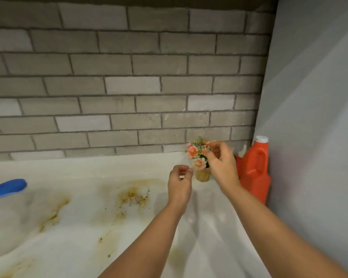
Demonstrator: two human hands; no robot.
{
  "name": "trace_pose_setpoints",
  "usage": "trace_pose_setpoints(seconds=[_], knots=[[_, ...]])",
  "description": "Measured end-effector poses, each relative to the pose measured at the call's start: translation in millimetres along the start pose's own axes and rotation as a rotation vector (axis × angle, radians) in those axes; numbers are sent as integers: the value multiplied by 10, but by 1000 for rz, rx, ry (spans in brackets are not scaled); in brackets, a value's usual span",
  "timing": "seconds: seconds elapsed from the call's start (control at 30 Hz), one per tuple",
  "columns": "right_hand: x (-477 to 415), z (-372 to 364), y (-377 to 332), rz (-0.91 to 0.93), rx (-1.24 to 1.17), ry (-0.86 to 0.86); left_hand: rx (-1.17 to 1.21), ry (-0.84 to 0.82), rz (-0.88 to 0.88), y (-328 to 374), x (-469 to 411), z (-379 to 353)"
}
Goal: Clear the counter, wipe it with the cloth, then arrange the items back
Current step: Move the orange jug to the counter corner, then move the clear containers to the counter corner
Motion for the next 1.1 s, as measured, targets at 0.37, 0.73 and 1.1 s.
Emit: trace_pose_setpoints(seconds=[0.37, 0.73, 1.1], knots=[[1160, -1994, -1345, -89, -149, -465, -170, 327, 22, 195, 500, 2680], [1902, -3046, -1904, -132, -223, -689, -185, 483, 78, 94, 798, 4146], [2071, -3734, -1803, -245, -231, -853, -98, 666, 181, -139, 630, 5026]])
Point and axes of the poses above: each hand's wrist, its own x-axis away from the middle knuckle, its own z-axis out of the back of the hand, y = z × x, the point moved 9 cm from there along -x, towards the middle knuckle, and after that the axes turned 10 degrees about z, right-handed, at the moved point
